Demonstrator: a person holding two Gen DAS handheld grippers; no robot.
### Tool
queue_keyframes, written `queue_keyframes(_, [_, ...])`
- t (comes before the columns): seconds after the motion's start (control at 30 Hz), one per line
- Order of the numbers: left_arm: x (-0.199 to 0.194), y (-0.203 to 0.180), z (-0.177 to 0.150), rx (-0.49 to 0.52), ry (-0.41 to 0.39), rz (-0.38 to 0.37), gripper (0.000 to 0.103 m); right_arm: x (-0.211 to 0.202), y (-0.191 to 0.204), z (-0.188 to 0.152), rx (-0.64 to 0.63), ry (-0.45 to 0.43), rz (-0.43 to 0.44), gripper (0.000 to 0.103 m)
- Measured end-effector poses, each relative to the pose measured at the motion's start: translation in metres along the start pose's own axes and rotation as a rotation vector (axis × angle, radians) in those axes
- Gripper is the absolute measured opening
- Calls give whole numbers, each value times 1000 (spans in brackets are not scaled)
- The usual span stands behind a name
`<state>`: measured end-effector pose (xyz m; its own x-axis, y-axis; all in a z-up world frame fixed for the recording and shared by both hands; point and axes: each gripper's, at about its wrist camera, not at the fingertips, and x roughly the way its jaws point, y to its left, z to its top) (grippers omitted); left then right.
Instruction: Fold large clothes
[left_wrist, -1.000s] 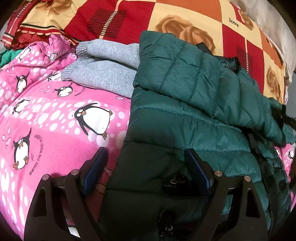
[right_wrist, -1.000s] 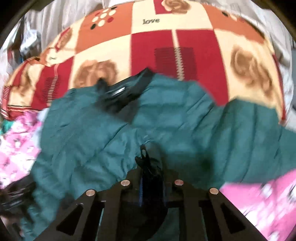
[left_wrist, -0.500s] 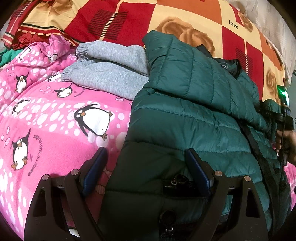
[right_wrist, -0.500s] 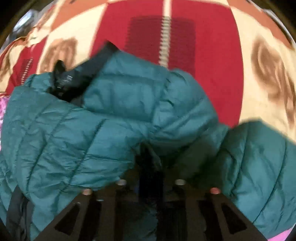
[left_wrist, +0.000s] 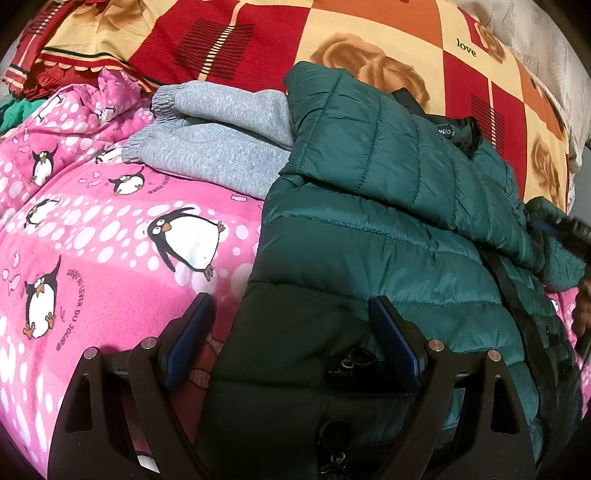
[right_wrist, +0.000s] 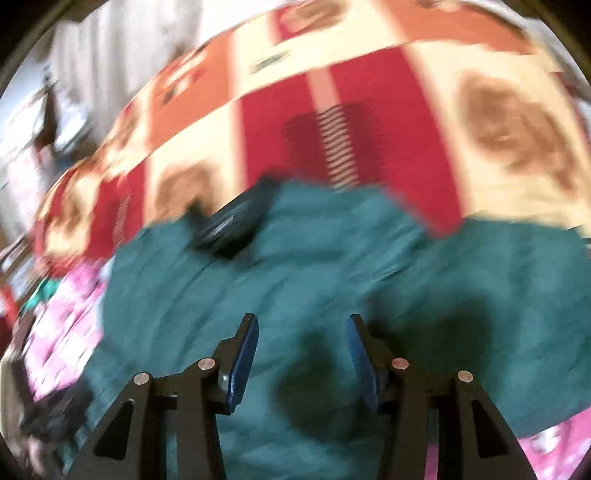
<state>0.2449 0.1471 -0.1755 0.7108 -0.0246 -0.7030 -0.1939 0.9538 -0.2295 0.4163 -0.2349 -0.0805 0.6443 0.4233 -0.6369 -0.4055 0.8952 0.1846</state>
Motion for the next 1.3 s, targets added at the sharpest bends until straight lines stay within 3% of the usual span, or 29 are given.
queue_keyframes(0.13, [1,0,0,0,0,1,86,56,-25,-18,142,195,-125,46])
queue_keyframes(0.23, [1,0,0,0,0,1,86,65,-43,-18,185,135,-116,44])
queue_keyframes(0.57, [2,-2,0,10,2,15,87,64,-29,-27,148,112,-127,48])
queue_keyframes(0.63, [2,-3,0,19,3,25,87,56,-15,-19,114,122,-201,48])
queue_keyframes(0.73, [2,-3,0,21,3,27,87,28,16,-3,77,30,-270,48])
queue_keyframes(0.87, [2,-3,0,20,3,26,87,24,73,17,42,-34,-230,71])
queue_keyframes(1.0, [2,-3,-1,19,1,23,87,61,122,20,3,15,-129,71])
queue_keyframes(1.07, [2,-4,-1,18,0,20,87,92,134,13,-42,107,-148,72])
queue_keyframes(1.1, [2,-3,-1,18,-1,20,87,108,133,8,-78,166,-185,74])
queue_keyframes(1.17, [2,-3,-1,17,-2,18,87,128,119,-5,-77,213,-224,103])
queue_keyframes(1.23, [2,-3,-1,19,-2,20,87,131,102,-8,11,207,-172,103])
queue_keyframes(1.3, [3,-3,-1,20,-3,22,87,130,101,-7,20,213,-152,103])
